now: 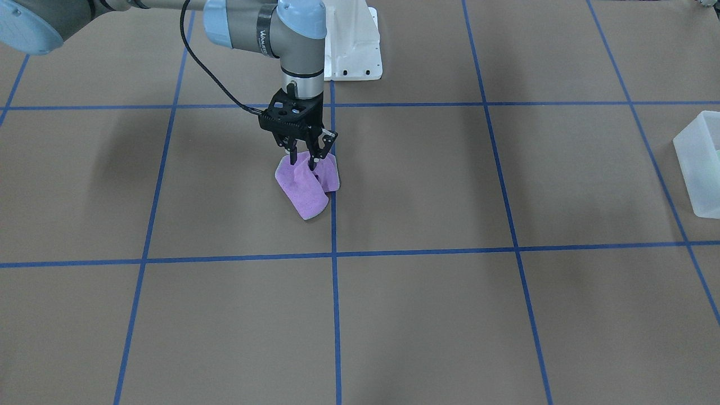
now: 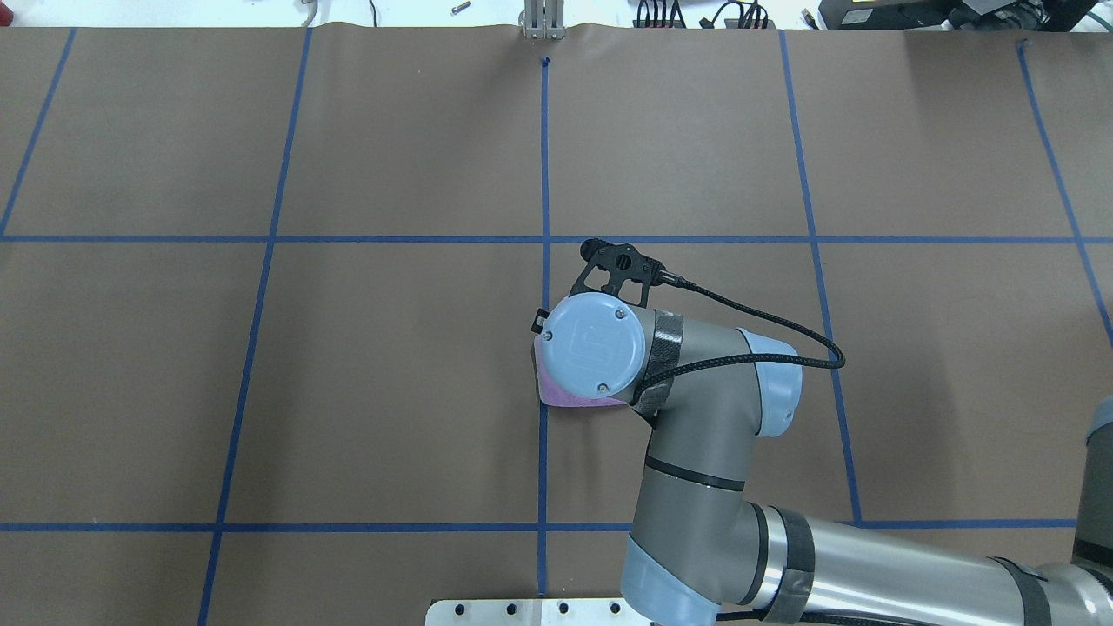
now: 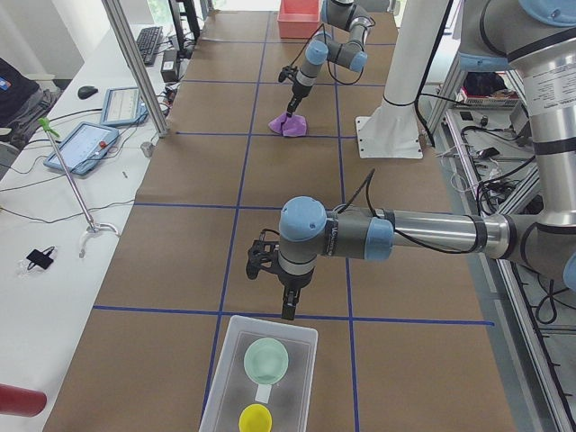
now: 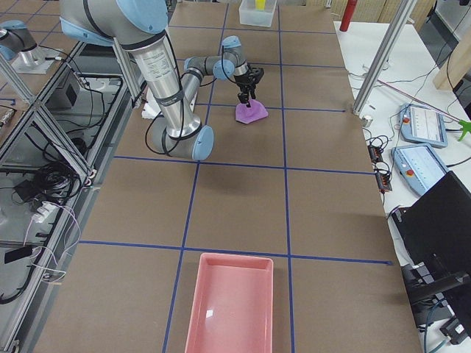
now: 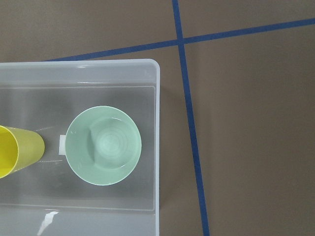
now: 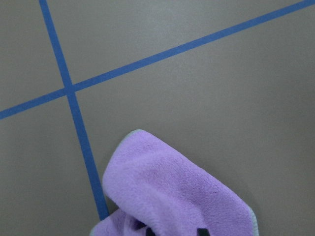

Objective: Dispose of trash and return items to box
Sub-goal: 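Reach the right gripper to the purple cloth, pinch and lift it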

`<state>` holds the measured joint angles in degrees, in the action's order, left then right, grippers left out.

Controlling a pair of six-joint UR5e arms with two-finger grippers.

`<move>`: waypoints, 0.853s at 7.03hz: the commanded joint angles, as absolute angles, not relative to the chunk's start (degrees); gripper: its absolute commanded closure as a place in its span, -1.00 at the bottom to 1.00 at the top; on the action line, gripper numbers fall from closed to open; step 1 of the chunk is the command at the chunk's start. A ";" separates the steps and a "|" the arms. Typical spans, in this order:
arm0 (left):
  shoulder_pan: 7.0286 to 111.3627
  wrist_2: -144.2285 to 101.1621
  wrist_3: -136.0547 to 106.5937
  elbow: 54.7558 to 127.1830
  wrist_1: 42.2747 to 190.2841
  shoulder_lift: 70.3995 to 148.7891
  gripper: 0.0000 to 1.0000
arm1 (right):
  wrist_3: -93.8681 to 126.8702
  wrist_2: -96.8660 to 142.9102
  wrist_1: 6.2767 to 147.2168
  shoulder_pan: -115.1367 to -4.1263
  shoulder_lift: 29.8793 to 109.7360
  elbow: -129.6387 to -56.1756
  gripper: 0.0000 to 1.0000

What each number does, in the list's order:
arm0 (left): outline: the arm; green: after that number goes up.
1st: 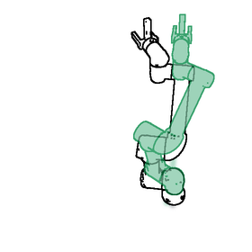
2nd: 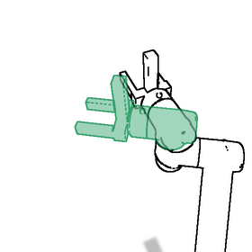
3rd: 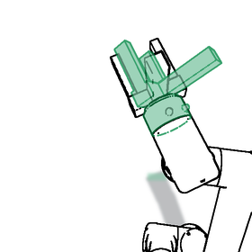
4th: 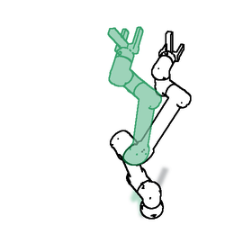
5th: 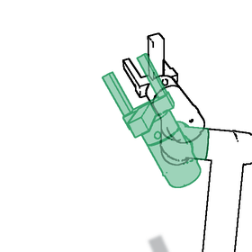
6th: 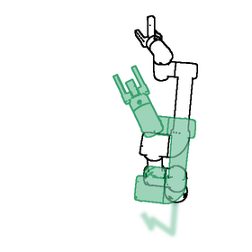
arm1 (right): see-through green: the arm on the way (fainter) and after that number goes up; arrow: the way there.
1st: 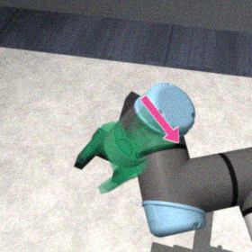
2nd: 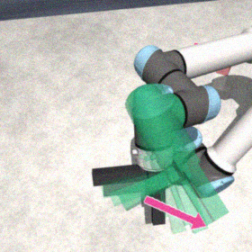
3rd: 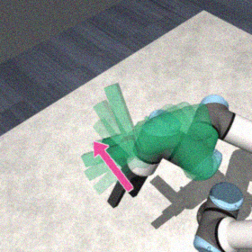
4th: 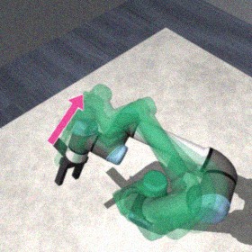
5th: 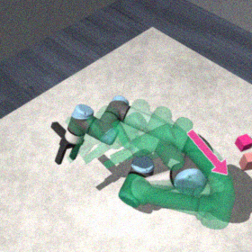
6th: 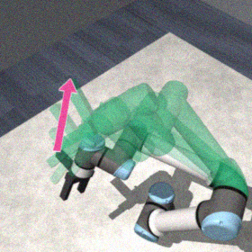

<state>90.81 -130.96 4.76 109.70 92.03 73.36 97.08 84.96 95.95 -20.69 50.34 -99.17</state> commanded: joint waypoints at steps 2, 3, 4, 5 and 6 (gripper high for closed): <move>90.79 -130.96 4.92 109.25 92.20 73.39 -0.96 | 96.25 85.51 97.02 -22.66 50.71 -102.37 1.00; 90.79 -130.96 4.92 108.38 92.28 73.48 -0.96 | 93.54 87.34 101.82 -25.37 50.89 -106.39 1.00; 90.88 -130.96 4.92 107.93 92.29 73.30 -0.96 | 88.38 91.28 105.95 -29.66 52.02 -110.26 1.00; 90.88 -130.96 4.92 106.89 92.29 73.13 -0.96 | 81.72 95.93 106.26 -35.62 55.42 -113.43 1.00; 90.88 -131.04 4.75 106.61 92.20 72.95 -0.96 | 70.51 102.15 106.52 -43.51 59.29 -115.47 1.00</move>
<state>90.87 -130.98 4.88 107.21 92.26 73.15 81.52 95.61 105.61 -35.26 55.23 -112.40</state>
